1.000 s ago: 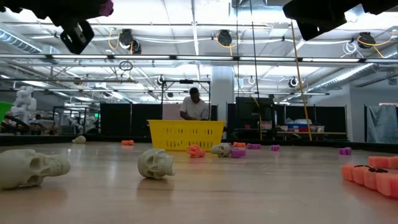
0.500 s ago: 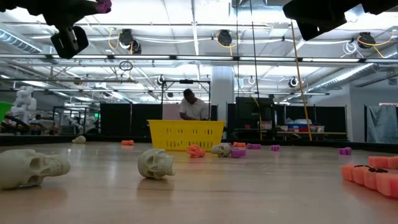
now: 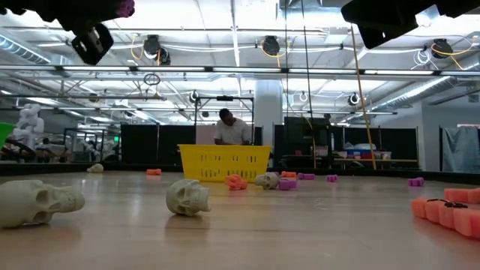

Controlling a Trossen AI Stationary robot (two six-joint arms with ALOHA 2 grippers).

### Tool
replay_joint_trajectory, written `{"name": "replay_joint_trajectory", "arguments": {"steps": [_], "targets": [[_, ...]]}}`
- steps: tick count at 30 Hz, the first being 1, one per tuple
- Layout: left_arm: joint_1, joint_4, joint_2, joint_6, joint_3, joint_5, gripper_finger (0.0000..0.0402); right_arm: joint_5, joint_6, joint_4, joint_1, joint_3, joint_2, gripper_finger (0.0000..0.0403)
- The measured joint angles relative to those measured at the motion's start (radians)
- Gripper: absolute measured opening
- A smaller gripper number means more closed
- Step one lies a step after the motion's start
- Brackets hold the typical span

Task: Sort Halloween decoration
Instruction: Put the purple skeleton toy in the green basket

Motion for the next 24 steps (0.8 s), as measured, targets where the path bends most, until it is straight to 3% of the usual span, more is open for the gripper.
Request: {"name": "replay_joint_trajectory", "arguments": {"steps": [6,13,20,24], "targets": [[0.0,0.0,0.0,0.262,0.0,0.0,0.0034,0.0,0.0,0.0,0.0,0.0,0.0,0.016],[0.0,0.01,0.0,0.416,0.0,-0.026,0.0034,0.0,-0.002,0.0,0.0,0.0,0.0,0.016],[0.0,-0.026,-0.003,0.42,0.03,-0.004,0.0034,0.0,-0.001,0.0,0.0,0.0,0.0,0.016],[-0.011,-0.255,-0.002,0.395,0.113,0.126,0.0034,0.0,-0.001,-0.001,0.0,0.0,0.0,0.016]]}}
